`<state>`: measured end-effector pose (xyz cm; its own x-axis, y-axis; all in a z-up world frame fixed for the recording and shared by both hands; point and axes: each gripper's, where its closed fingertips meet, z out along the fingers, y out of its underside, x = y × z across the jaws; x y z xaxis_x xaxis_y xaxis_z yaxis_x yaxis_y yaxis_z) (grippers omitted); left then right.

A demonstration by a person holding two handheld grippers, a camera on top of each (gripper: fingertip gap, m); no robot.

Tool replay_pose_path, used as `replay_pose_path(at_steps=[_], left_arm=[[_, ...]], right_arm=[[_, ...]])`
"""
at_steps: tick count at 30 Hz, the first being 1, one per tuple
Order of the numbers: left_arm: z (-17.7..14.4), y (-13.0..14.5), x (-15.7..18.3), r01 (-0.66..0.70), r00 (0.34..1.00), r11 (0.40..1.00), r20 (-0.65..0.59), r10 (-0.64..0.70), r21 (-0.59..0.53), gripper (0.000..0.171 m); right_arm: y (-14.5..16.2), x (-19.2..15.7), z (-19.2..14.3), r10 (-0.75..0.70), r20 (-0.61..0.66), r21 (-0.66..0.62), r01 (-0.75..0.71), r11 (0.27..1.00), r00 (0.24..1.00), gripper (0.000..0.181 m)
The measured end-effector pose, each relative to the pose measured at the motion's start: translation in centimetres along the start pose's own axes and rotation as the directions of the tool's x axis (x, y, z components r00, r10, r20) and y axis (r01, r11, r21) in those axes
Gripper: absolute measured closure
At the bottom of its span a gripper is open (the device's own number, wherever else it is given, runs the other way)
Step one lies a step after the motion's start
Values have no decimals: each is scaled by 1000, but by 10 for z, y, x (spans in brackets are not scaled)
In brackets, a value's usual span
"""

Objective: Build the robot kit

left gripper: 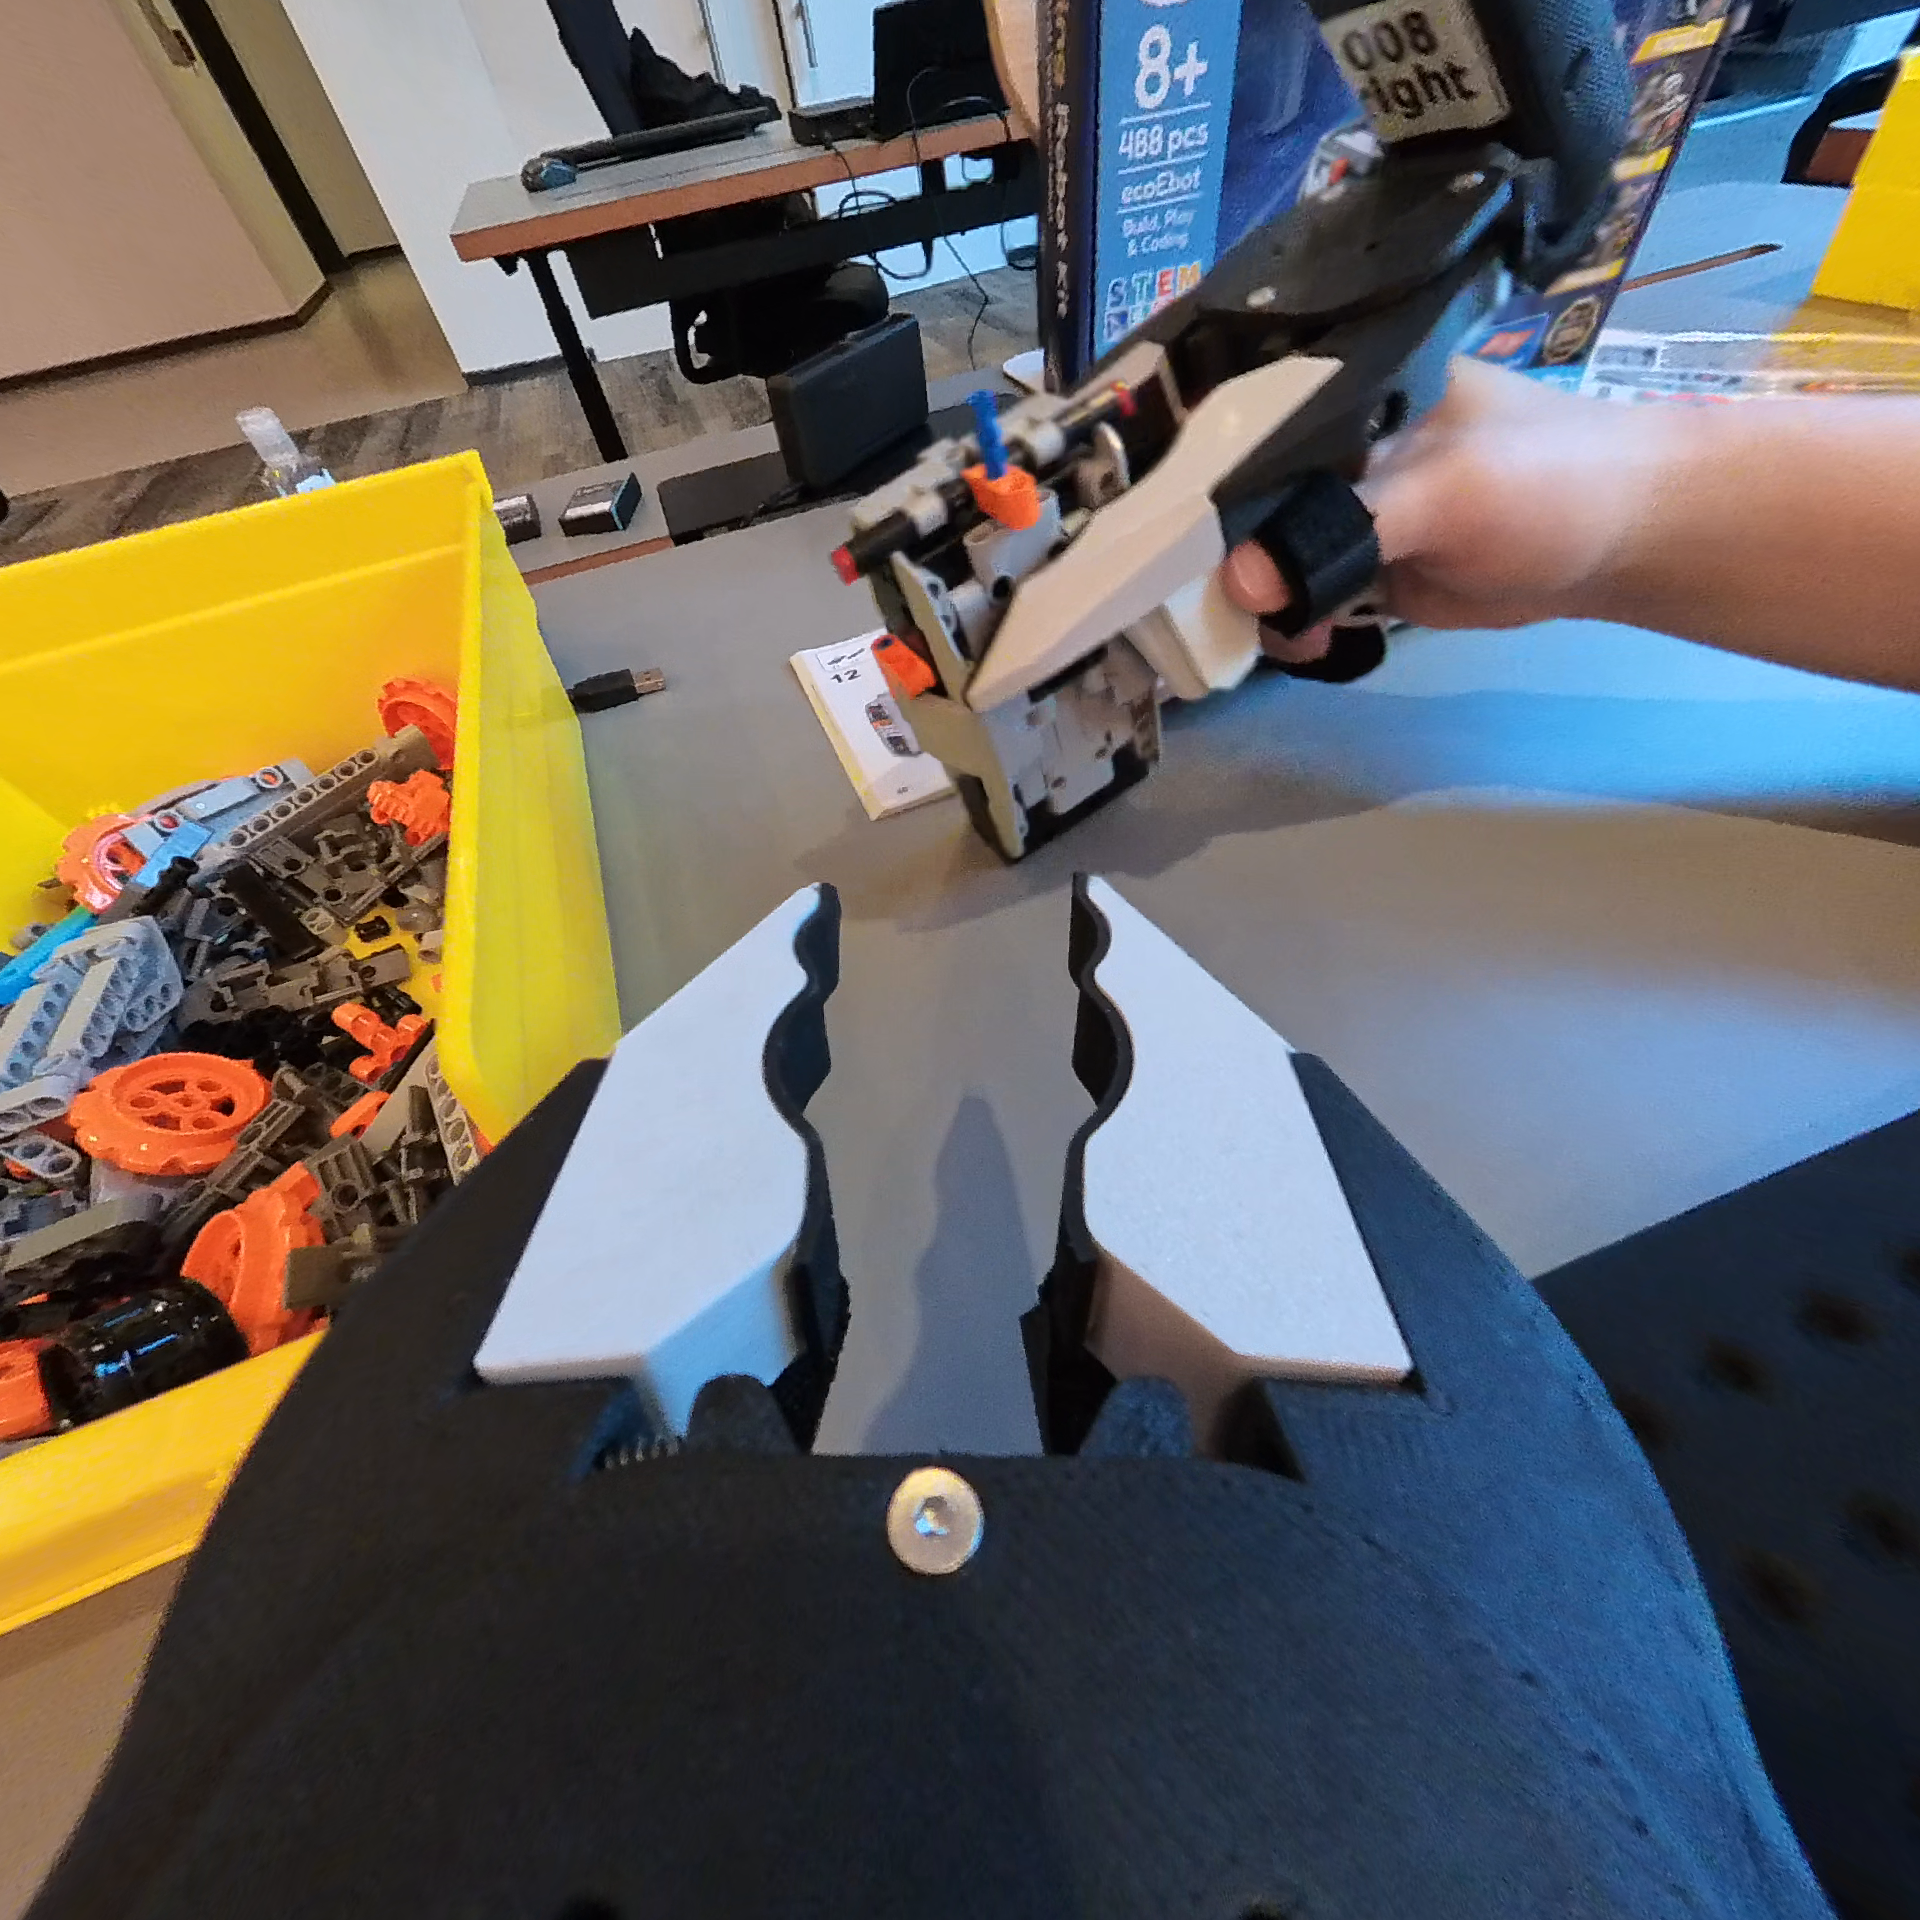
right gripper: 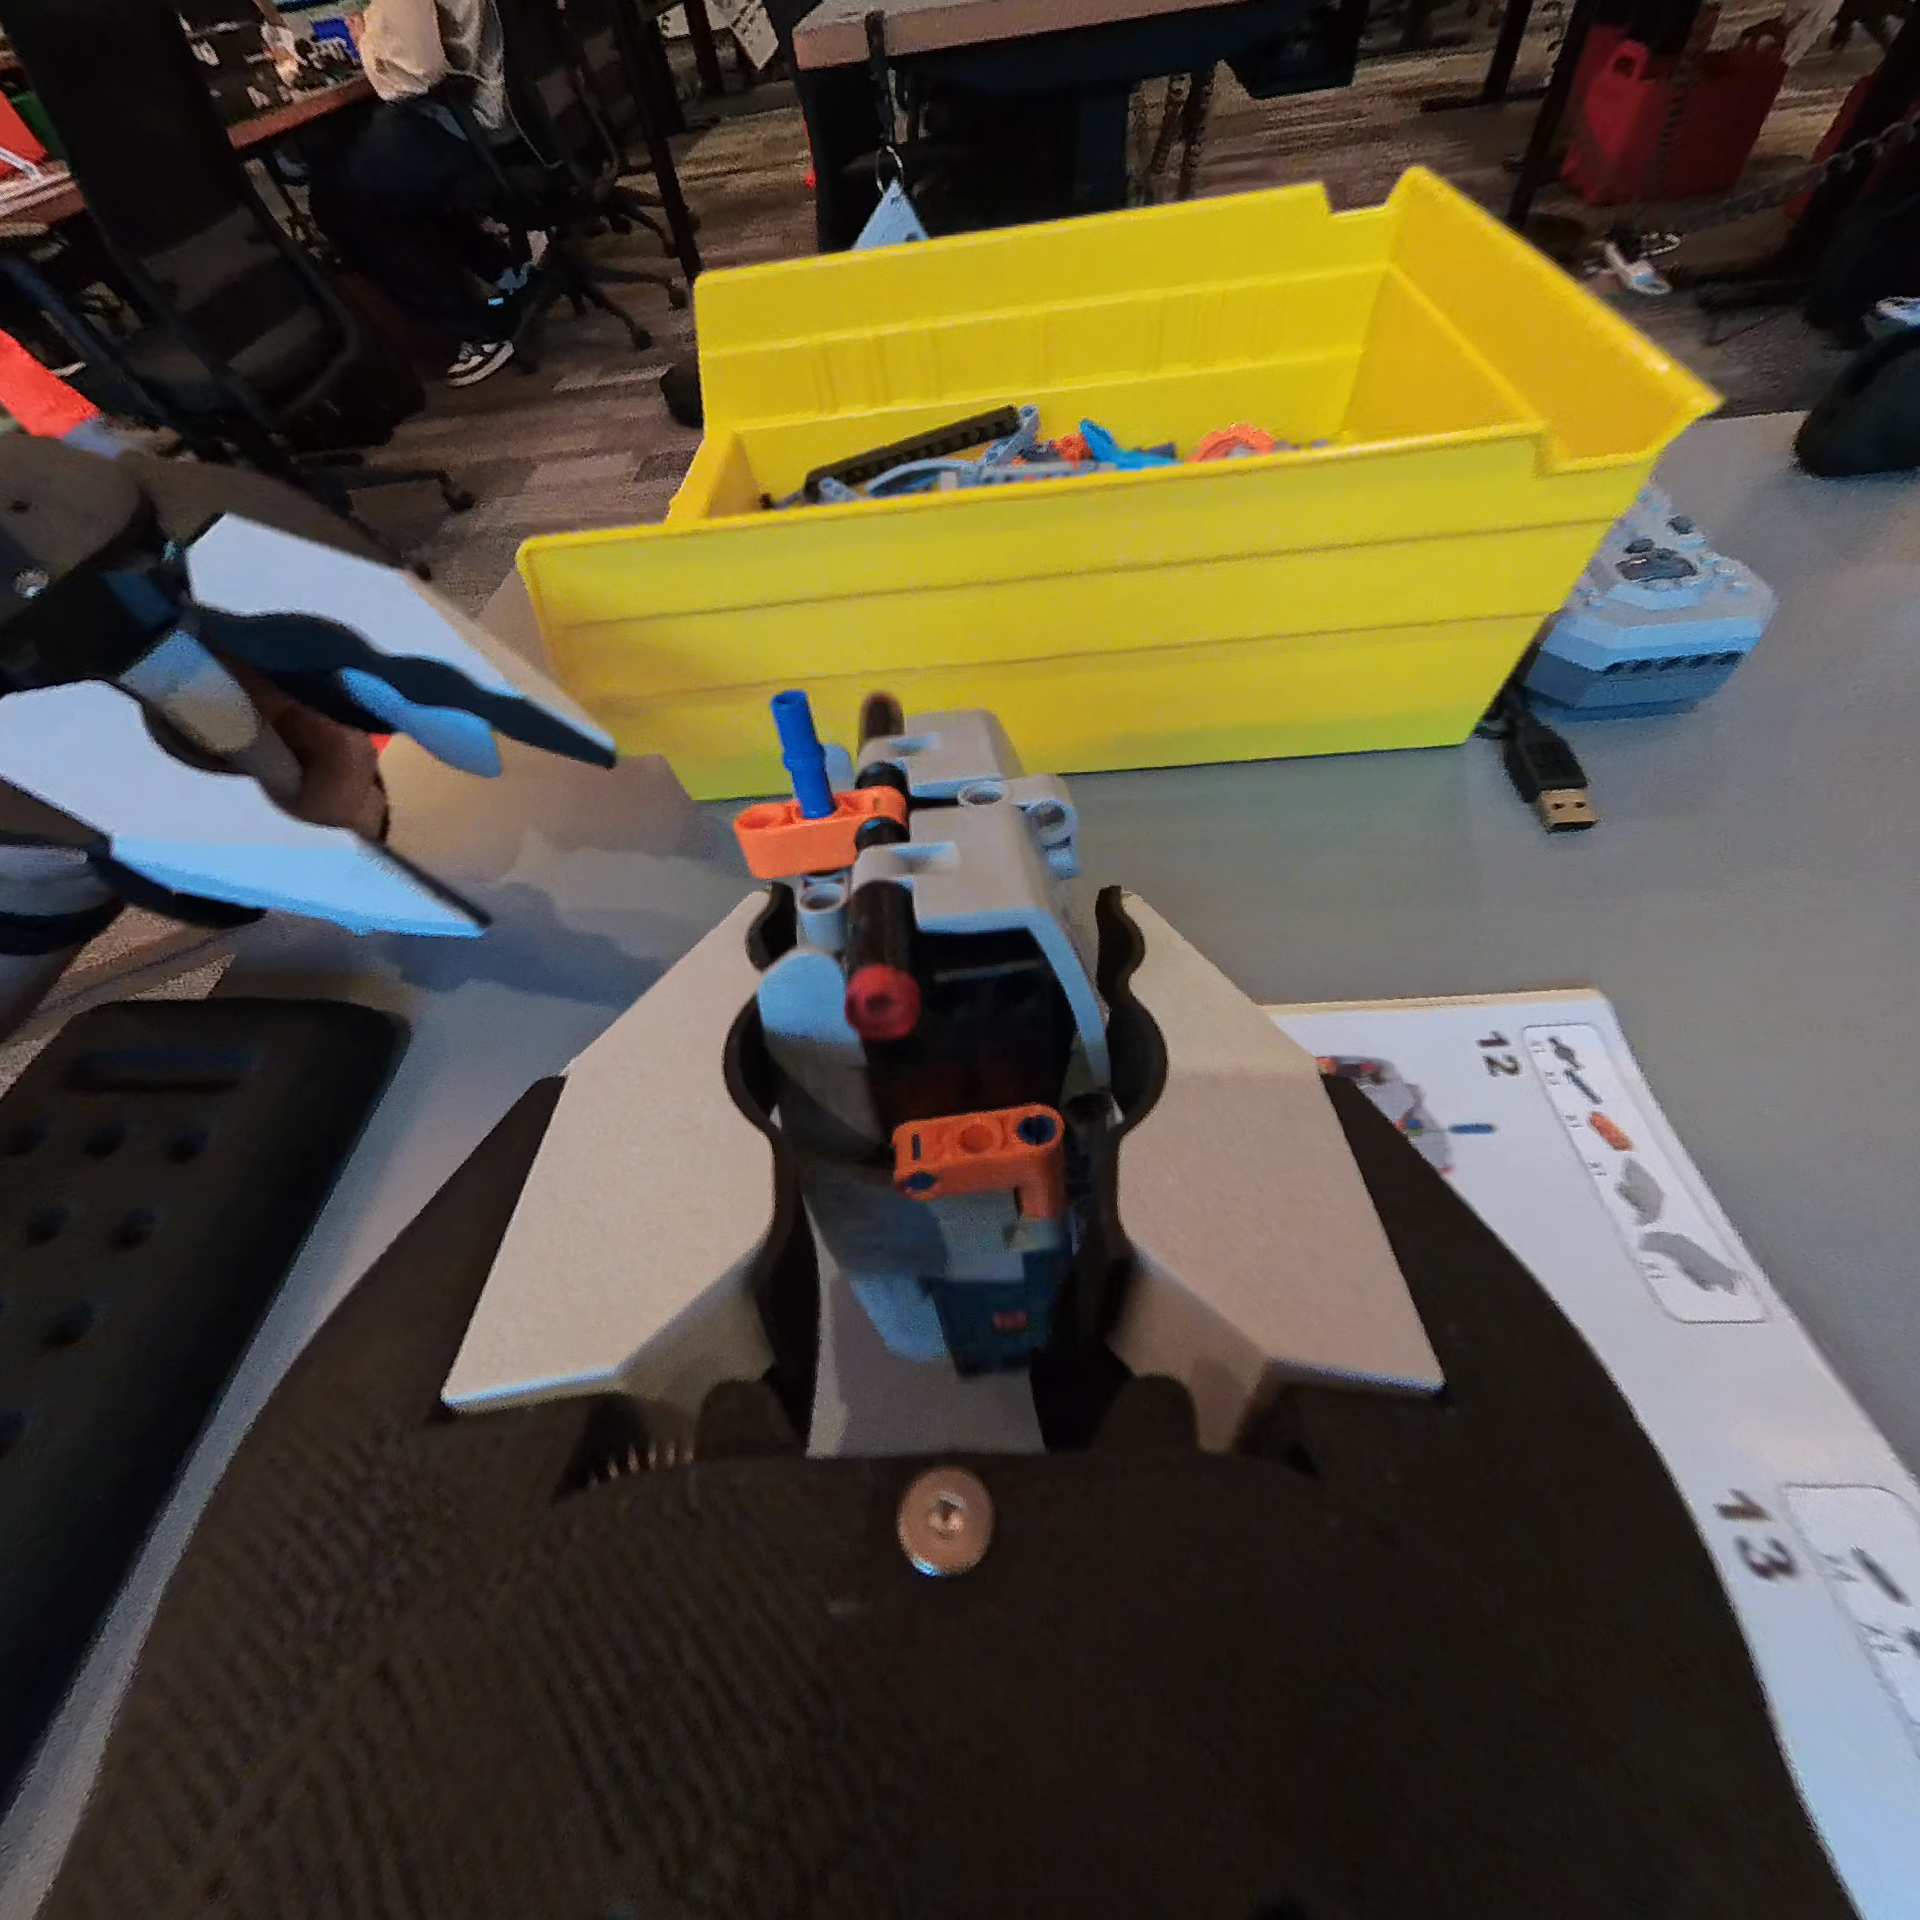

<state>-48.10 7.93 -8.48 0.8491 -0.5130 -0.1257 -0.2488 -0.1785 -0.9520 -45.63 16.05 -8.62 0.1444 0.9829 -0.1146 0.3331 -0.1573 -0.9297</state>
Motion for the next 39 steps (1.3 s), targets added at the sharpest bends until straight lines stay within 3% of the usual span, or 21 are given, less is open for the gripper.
replay_pose_path(at_steps=[8,15,19,28,36,39], left_arm=[[-18,10,18,1,1000,1000,-15,0,15,129],[-42,6,31,29,999,999,-31,-28,33,130],[-58,1,31,-13,1000,1000,9,13,22,131],[-72,-6,22,-74,993,997,88,75,-15,131],[-61,-12,25,-104,992,994,68,106,-23,131],[-58,-12,26,-110,992,994,61,111,-25,131]], right_arm=[[-27,49,-21,-9,-67,-87,4,996,998,124],[-38,158,-11,-9,-194,-138,-18,990,981,123],[-37,192,9,-3,-189,-75,-11,997,982,123],[-35,210,16,5,-118,97,6,995,993,123],[-24,208,2,58,-77,128,-48,991,995,122],[-32,211,-2,40,-116,156,-21,988,992,106]])
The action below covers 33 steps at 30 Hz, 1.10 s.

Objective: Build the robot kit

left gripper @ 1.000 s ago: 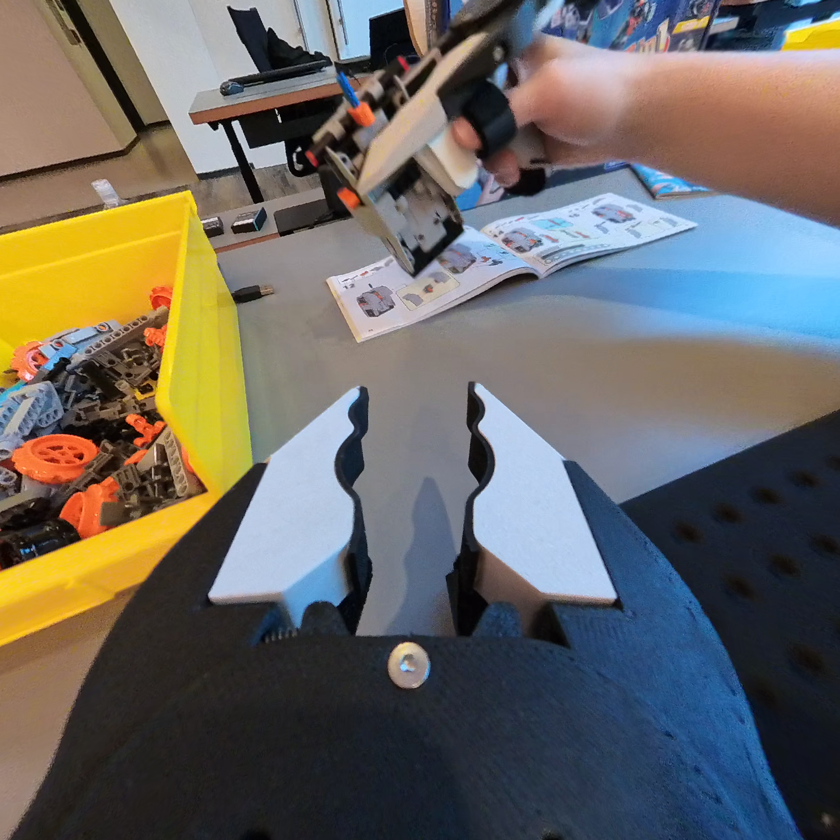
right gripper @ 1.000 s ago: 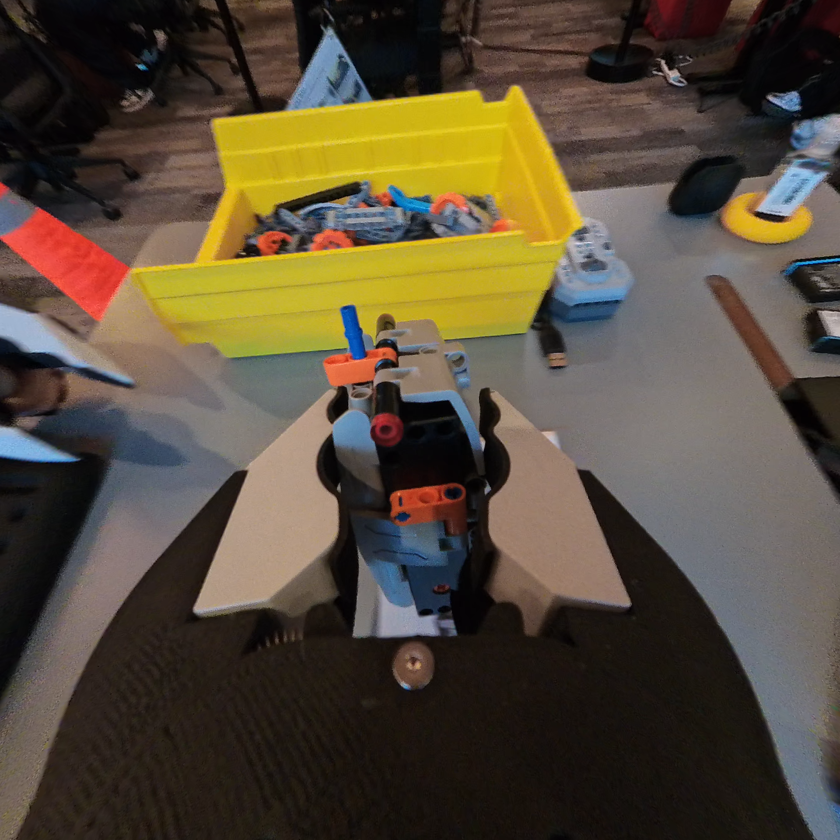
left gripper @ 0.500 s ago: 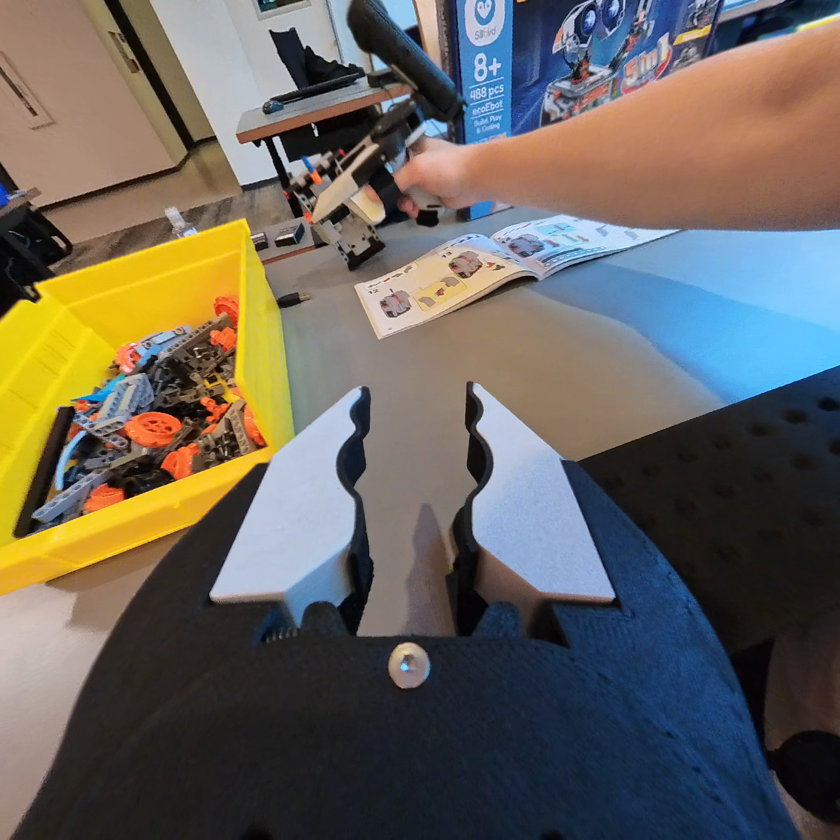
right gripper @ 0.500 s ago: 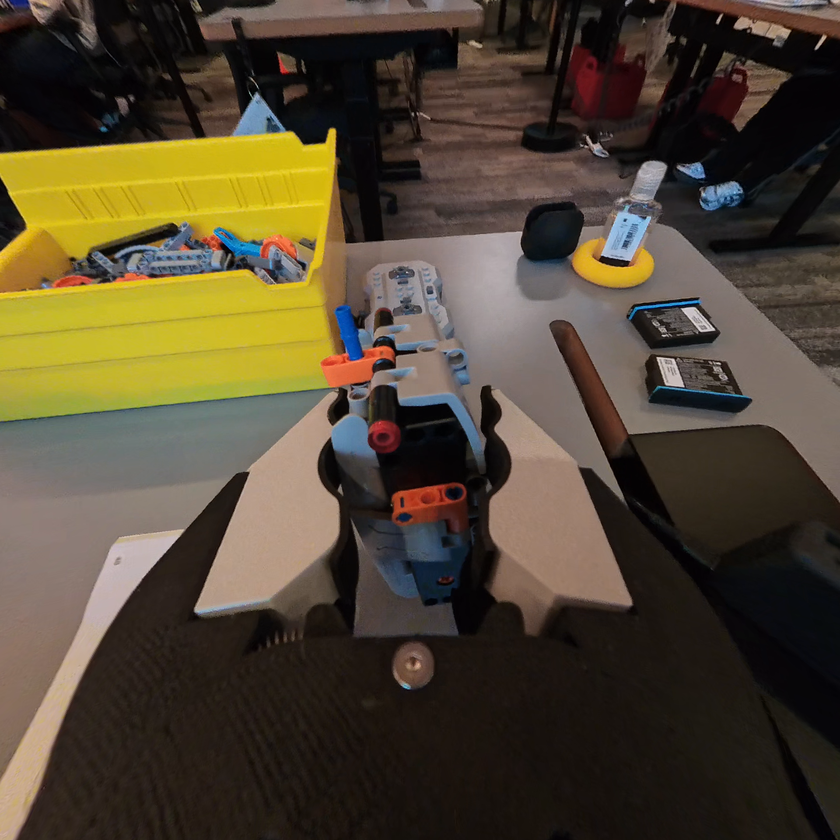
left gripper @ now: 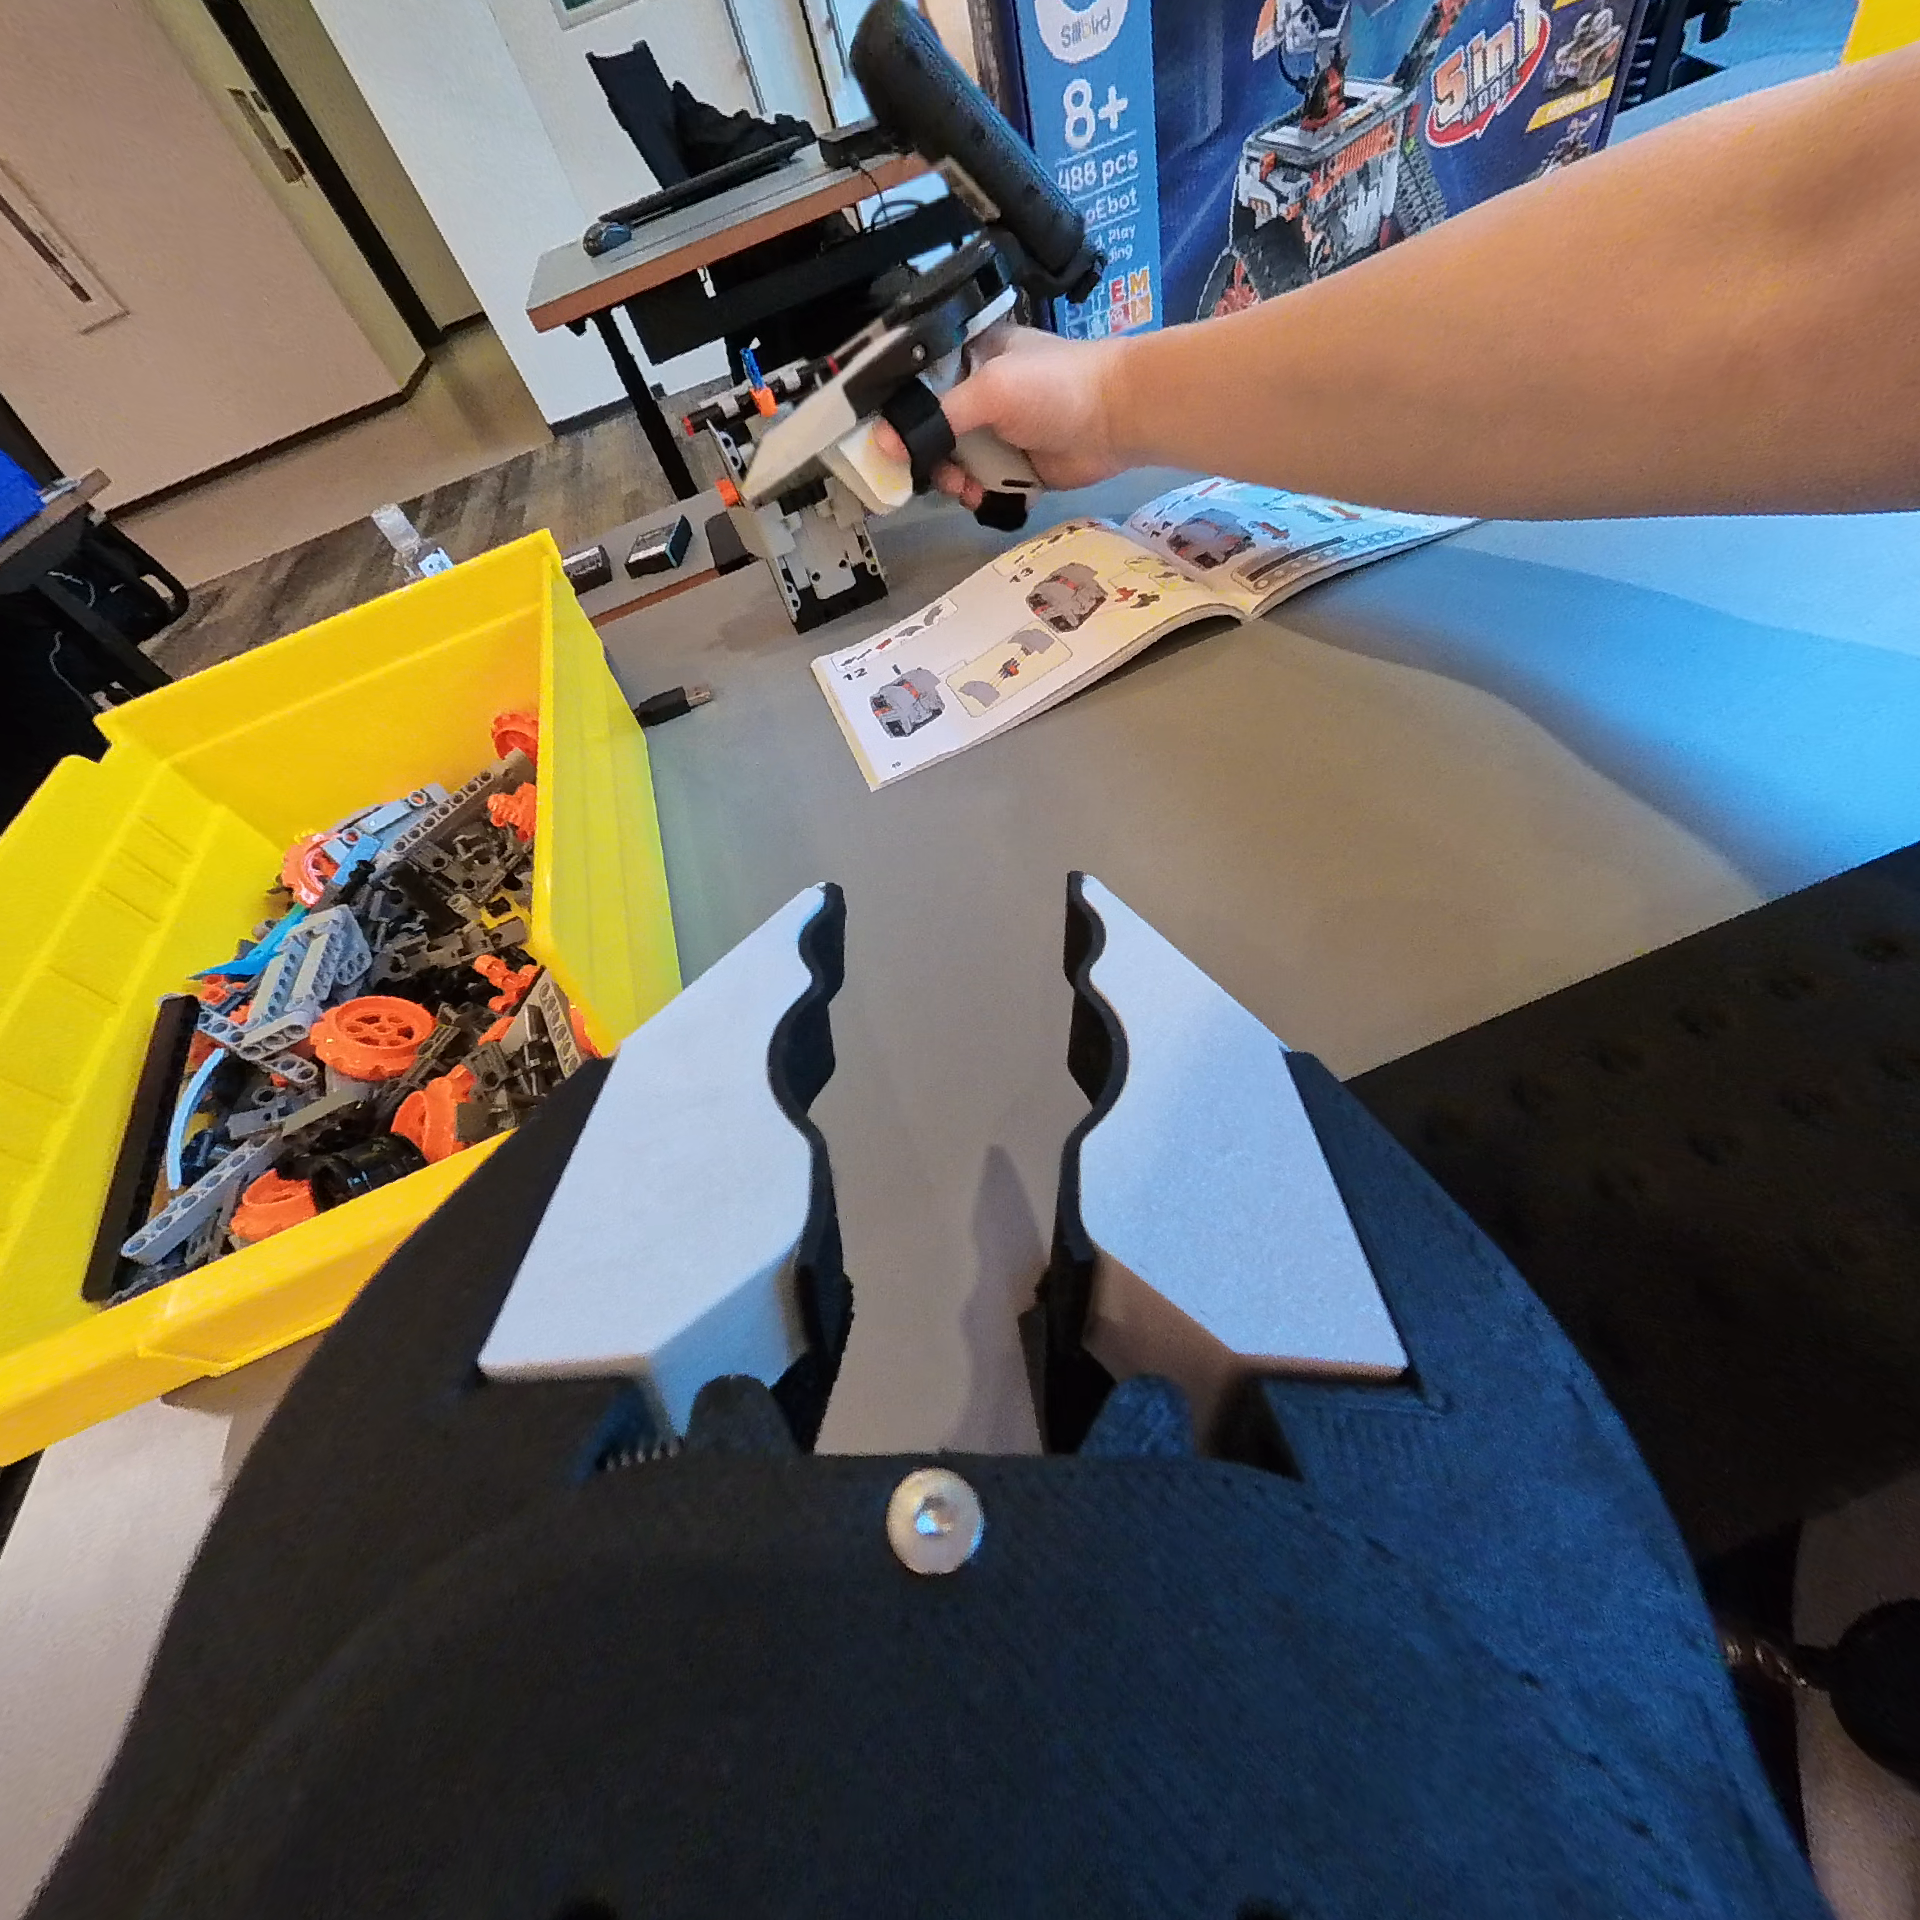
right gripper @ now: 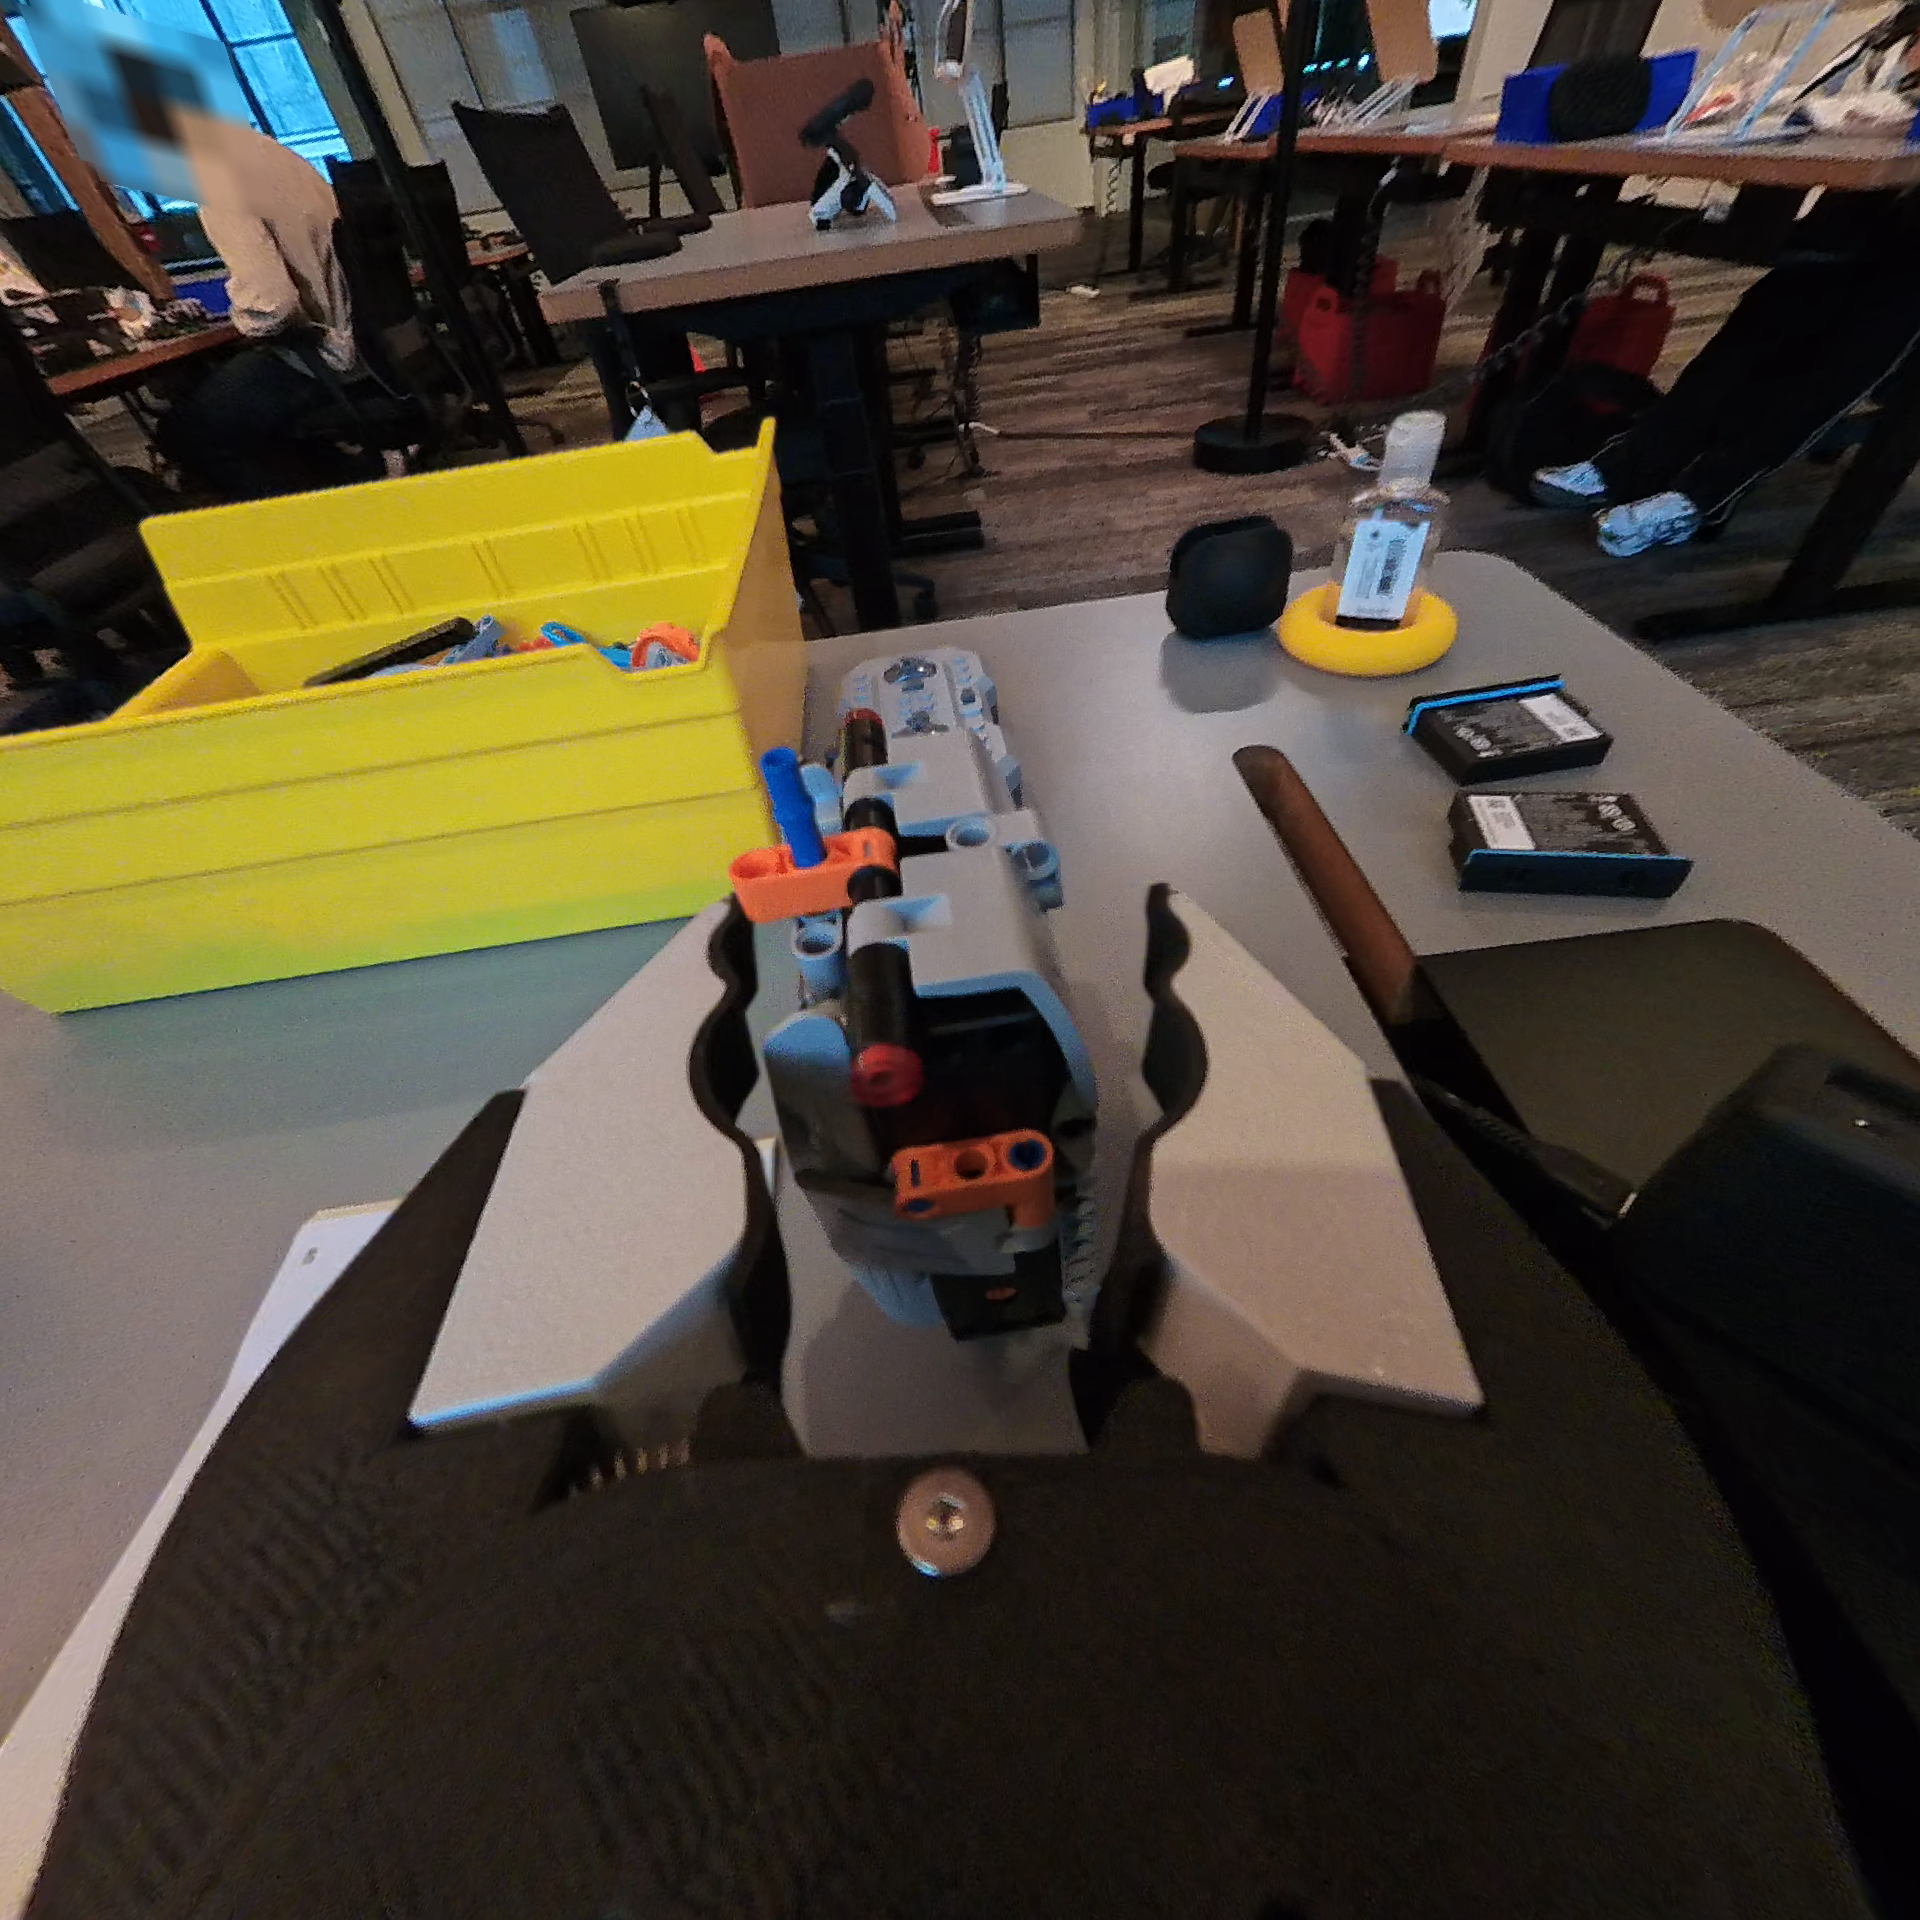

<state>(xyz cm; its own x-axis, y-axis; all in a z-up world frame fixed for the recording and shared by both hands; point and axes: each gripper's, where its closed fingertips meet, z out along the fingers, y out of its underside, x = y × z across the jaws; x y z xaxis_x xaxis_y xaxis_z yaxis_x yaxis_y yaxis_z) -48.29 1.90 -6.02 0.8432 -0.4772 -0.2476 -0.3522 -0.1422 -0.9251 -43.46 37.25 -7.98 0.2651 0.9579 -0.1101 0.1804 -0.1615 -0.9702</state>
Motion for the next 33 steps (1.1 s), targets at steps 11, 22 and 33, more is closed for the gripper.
replay_pose_path(at_steps=[11,22,33], left_arm=[[-9,3,-18,24,1000,999,13,-24,29,129],[-26,-104,-175,-81,997,993,28,79,86,128],[81,1,-192,-310,916,715,-398,49,-627,146]], right_arm=[[-51,-20,-33,-336,-329,65,376,924,882,49],[-49,-242,-139,-295,-293,40,320,947,909,161],[27,-267,-101,-67,-352,-86,39,996,934,153]])
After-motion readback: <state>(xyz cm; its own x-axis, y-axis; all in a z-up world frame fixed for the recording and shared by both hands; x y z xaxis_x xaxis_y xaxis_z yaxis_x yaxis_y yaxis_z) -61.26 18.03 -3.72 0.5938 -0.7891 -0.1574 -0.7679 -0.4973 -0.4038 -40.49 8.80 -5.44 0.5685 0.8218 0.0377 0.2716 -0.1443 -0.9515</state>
